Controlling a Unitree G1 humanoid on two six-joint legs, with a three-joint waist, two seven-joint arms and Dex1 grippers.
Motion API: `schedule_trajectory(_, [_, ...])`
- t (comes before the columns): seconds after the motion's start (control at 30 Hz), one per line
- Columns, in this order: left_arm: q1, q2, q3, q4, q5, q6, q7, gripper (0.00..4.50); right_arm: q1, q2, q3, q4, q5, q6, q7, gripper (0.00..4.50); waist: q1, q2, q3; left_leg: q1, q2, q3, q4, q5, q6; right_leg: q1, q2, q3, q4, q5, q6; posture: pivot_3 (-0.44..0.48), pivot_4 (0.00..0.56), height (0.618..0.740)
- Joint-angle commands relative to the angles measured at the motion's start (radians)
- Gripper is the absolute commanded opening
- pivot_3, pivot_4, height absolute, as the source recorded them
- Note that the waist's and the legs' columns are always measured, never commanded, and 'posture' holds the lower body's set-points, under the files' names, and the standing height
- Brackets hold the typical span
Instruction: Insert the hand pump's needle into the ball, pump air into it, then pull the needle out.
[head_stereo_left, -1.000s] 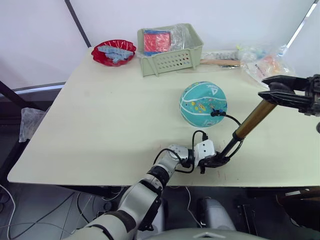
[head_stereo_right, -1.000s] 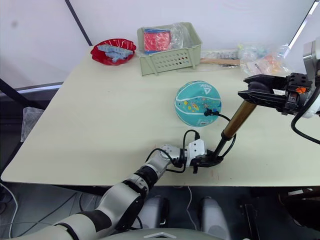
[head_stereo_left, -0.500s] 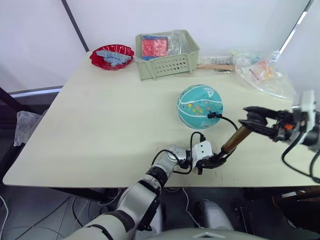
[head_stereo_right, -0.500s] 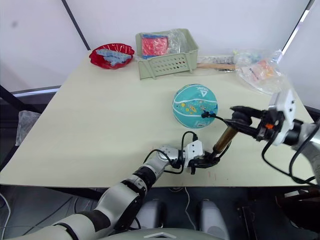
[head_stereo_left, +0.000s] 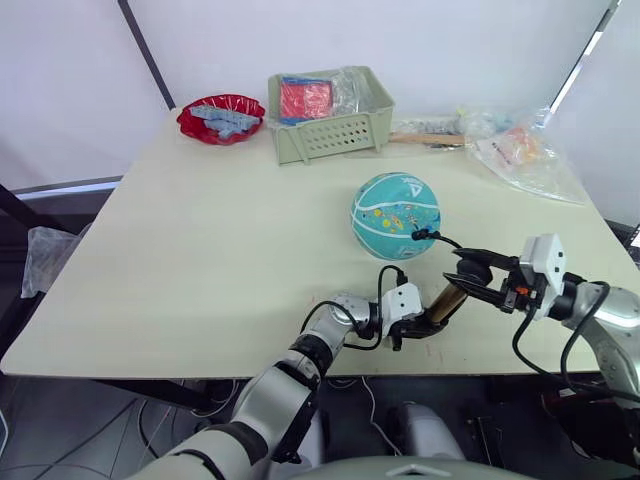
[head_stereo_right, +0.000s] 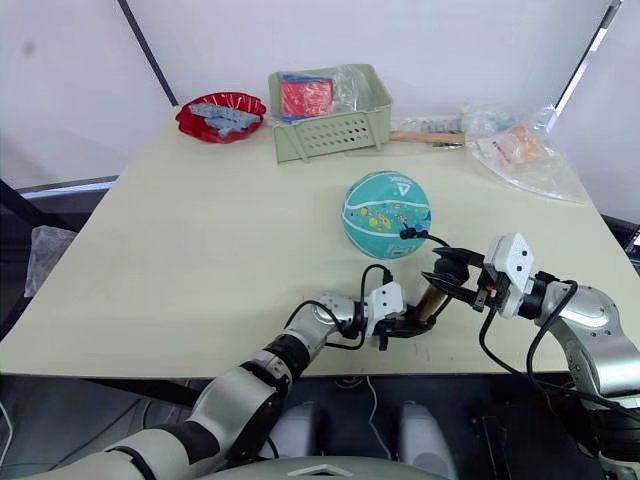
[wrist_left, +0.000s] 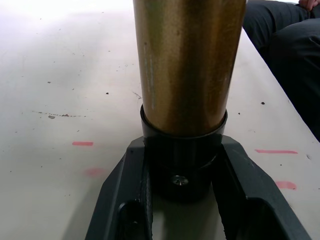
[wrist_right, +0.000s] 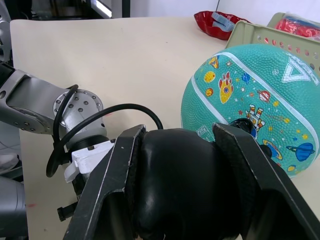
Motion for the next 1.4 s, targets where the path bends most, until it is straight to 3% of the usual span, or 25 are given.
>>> schedule_trajectory(0.03, [0.027,0.027,-0.009,0.049,0.028,0.038,0.000,1.15,0.007,-0.020,0.017,0.027,-0.008,0.056,0.017,1.63,0.000,0.001,0.000,0.000,0.000,0.000,0.000,0.000,0.000,0.000,0.000,0.000,0.000,0.000,0.000,0.000,0.150,0.735])
schedule_trajectory(0.17, [0.029,0.030,-0.008,0.051,0.029,0.037,0.000,1.15,-0.098,-0.087,-0.089,-0.056,0.132,0.163,0.024,1.63,-0.001,0.005,0.004,0.000,0.000,0.000,0.000,0.000,0.000,0.000,0.000,0.000,0.000,0.000,0.000,0.000,0.150,0.735])
schedule_trajectory(0.27, [0.035,0.031,-0.012,0.051,0.028,0.035,0.000,1.15,-0.171,-0.145,-0.150,-0.099,0.221,0.251,0.020,1.63,0.002,0.015,0.013,-0.003,-0.001,0.000,0.000,0.000,0.000,-0.002,-0.002,0.002,0.000,0.002,-0.003,0.000,0.150,0.735])
schedule_trajectory(0.87, [0.044,0.030,-0.020,0.047,0.032,0.028,-0.014,1.15,-0.403,-0.359,-0.405,-0.113,0.512,0.546,-0.019,1.63,0.003,0.018,0.021,-0.005,-0.001,0.000,0.000,0.000,0.000,-0.004,-0.002,0.002,0.000,0.000,0.000,0.000,0.150,0.735])
schedule_trajectory(1.0, [0.042,0.029,-0.018,0.047,0.030,0.028,-0.015,1.15,-0.392,-0.358,-0.395,-0.110,0.510,0.562,-0.013,1.63,0.004,0.018,0.022,-0.006,-0.001,0.000,0.000,0.000,0.000,-0.005,-0.002,0.002,0.000,0.000,0.000,0.000,0.150,0.735])
schedule_trajectory(1.13, [0.043,0.028,-0.015,0.045,0.026,0.033,-0.020,1.15,-0.264,-0.313,-0.311,-0.142,0.425,0.517,0.019,1.63,0.005,0.016,0.021,-0.006,-0.001,0.000,0.000,0.000,0.000,-0.006,-0.002,0.002,0.000,0.000,0.000,0.000,0.150,0.735])
schedule_trajectory(1.4, [0.042,0.028,-0.003,0.040,0.014,0.037,-0.022,1.15,-0.139,-0.203,-0.155,-0.125,0.282,0.391,0.040,1.63,-0.003,0.013,0.017,-0.003,-0.001,0.000,-0.001,0.000,0.000,-0.003,-0.001,0.001,0.000,0.000,0.001,0.000,0.150,0.735])
